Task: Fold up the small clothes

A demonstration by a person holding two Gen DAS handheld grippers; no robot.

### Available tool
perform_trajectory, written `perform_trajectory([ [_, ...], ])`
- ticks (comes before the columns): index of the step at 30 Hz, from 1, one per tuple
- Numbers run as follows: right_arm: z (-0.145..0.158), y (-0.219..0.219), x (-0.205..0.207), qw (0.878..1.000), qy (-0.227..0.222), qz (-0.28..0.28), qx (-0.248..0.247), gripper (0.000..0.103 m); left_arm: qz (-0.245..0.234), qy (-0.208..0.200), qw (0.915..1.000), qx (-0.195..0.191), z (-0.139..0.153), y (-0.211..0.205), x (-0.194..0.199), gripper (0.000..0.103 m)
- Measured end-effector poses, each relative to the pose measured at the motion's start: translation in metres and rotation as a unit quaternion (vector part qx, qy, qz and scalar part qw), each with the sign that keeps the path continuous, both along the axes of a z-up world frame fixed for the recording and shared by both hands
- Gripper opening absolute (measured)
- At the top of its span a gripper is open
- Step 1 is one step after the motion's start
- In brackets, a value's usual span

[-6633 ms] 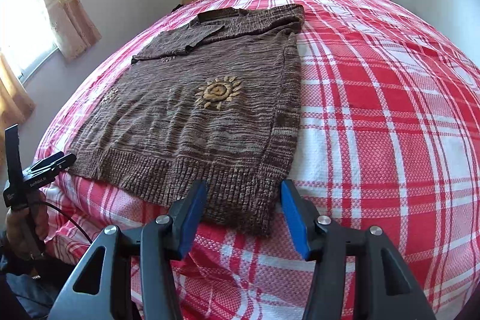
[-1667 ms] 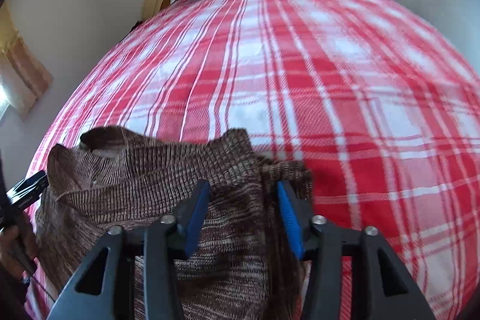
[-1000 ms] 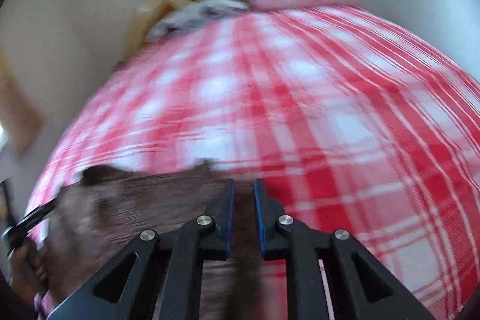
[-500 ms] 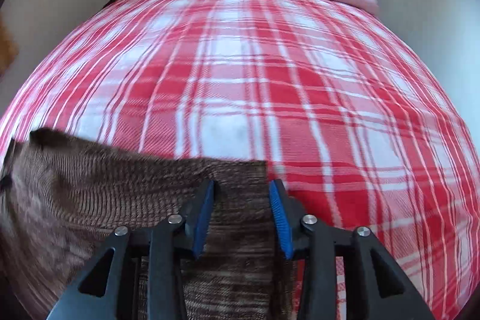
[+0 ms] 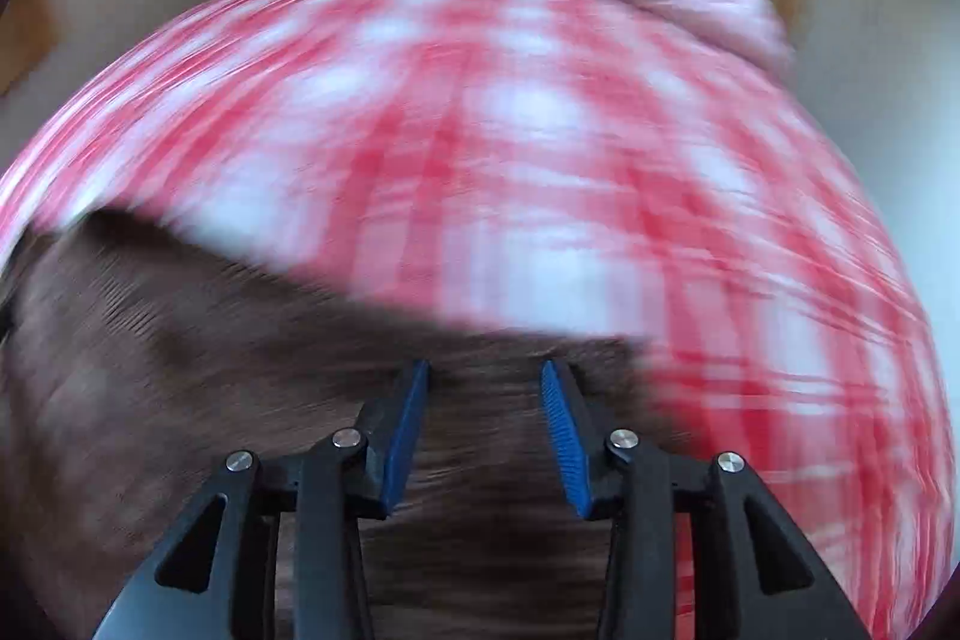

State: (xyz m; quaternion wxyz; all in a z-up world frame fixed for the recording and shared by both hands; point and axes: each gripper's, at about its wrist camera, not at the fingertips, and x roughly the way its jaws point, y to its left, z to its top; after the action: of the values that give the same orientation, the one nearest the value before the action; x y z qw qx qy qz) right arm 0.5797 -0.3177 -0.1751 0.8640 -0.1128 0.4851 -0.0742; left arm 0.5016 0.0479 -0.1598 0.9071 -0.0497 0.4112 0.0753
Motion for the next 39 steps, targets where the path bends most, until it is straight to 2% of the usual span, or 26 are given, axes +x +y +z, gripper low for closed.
perform_trajectory([
  [1, 0.002, -0.012, -0.001, 1.0, -0.008, -0.019, -0.007, 0.041, -0.001, -0.001, 1.0, 0.0, 0.0, 0.0, -0.001, 0.097],
  [3, 0.009, -0.026, -0.008, 0.999, -0.007, -0.025, 0.046, 0.041, -0.003, -0.001, 1.0, -0.001, 0.0, 0.0, -0.002, 0.097],
  [5, 0.018, -0.025, -0.022, 0.999, -0.019, -0.018, 0.033, 0.043, -0.003, 0.0, 1.0, 0.0, 0.001, -0.001, -0.004, 0.097],
  [7, 0.029, -0.022, -0.036, 0.998, -0.031, -0.001, 0.047, 0.043, 0.001, 0.006, 1.0, -0.005, 0.005, 0.001, -0.013, 0.097],
  [10, 0.043, -0.026, -0.059, 0.994, -0.039, 0.01, 0.102, 0.043, 0.015, -0.025, 0.9993, -0.023, 0.012, 0.007, -0.045, 0.097],
  [14, 0.042, -0.011, -0.099, 0.989, -0.026, 0.048, 0.138, 0.044, -0.011, -0.01, 0.9998, 0.009, 0.006, 0.001, -0.076, 0.097],
  [18, 0.015, 0.001, -0.136, 0.993, 0.022, 0.065, 0.101, 0.046, -0.016, 0.002, 0.9994, 0.031, 0.005, 0.001, -0.09, 0.098],
  [21, 0.015, -0.003, -0.163, 0.995, -0.001, 0.071, 0.074, 0.047, -0.019, 0.016, 0.9986, 0.048, 0.0, -0.002, -0.103, 0.099],
  [23, 0.018, -0.008, -0.176, 0.994, -0.003, 0.065, 0.086, 0.047, -0.023, 0.026, 0.9977, 0.059, -0.004, -0.004, -0.11, 0.101],
  [26, 0.024, -0.01, -0.192, 0.994, -0.018, 0.07, 0.079, 0.047, -0.024, 0.026, 0.9979, 0.054, -0.005, -0.002, -0.118, 0.101],
  [29, 0.037, -0.018, -0.209, 0.991, -0.056, 0.061, 0.109, 0.047, -0.02, 0.03, 0.9984, 0.043, -0.006, 0.002, -0.122, 0.103],
  [30, 0.038, -0.019, -0.211, 0.991, -0.055, 0.058, 0.111, 0.047, -0.02, 0.032, 0.9985, 0.04, -0.007, 0.003, -0.123, 0.103],
  [33, 0.019, -0.015, -0.209, 0.994, -0.008, 0.061, 0.09, 0.048, -0.02, 0.034, 0.9986, 0.035, -0.008, 0.004, -0.125, 0.103],
  [35, 0.016, -0.02, -0.207, 0.994, -0.008, 0.047, 0.097, 0.054, -0.021, 0.035, 0.9986, 0.035, -0.008, 0.004, -0.126, 0.103],
  [39, 0.026, -0.013, -0.21, 0.995, -0.02, 0.038, 0.087, 0.054, -0.026, 0.038, 0.9986, 0.025, -0.008, 0.006, -0.127, 0.103],
])
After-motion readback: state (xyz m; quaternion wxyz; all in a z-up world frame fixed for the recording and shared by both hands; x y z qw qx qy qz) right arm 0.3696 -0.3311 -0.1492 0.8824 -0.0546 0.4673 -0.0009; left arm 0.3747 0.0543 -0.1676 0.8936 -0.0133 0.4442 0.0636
